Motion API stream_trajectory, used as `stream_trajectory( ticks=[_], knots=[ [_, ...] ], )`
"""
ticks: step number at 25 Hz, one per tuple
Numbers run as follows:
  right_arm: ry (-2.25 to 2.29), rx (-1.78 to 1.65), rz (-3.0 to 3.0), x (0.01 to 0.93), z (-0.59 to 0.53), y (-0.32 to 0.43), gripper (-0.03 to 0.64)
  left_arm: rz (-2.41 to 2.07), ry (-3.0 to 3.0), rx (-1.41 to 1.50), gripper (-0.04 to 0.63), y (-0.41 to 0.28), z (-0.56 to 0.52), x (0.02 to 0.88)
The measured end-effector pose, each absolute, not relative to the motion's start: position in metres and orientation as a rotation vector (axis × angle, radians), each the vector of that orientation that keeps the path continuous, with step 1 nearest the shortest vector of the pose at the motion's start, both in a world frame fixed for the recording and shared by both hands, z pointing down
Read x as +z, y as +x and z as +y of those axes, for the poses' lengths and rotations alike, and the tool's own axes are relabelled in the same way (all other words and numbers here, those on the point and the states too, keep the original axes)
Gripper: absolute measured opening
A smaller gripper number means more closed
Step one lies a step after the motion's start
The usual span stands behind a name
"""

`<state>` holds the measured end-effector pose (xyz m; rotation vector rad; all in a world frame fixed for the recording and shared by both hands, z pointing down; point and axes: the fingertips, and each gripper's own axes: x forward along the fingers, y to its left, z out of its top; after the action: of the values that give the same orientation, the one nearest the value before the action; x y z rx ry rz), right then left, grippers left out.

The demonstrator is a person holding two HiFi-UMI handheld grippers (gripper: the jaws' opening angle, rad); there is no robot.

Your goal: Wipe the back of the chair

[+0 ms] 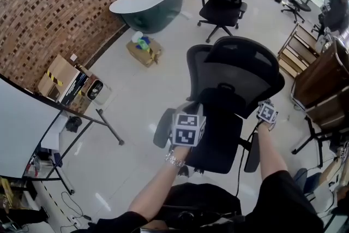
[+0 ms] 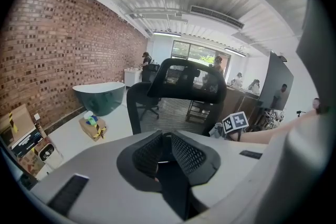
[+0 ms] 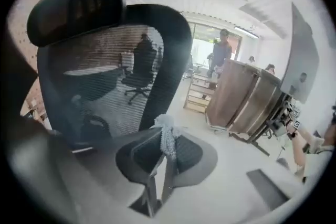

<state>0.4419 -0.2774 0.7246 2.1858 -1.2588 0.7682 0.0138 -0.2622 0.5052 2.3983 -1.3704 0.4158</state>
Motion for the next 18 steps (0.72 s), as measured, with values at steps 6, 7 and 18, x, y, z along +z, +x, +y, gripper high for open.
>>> stream_trajectory(
  ticks=[6, 7, 18],
  knots=[
    [2.015, 0.648, -1.608, 0.723, -0.316, 0.315, 0.046, -1.351, 2.402, 0.412, 0.058, 0.022, -0.259, 0.506],
    [1.971, 0.659, -1.677, 0.725, -0.326, 0.281, 0.046, -1.356, 2.398, 0.415, 0.057, 0.021, -0.258, 0.506],
    [1.561, 0.627, -1.881, 0.759, -0.398, 0.08, 0.046, -1.444, 2.31, 0.452, 0.058, -0.006, -0.245, 0.522]
  ],
)
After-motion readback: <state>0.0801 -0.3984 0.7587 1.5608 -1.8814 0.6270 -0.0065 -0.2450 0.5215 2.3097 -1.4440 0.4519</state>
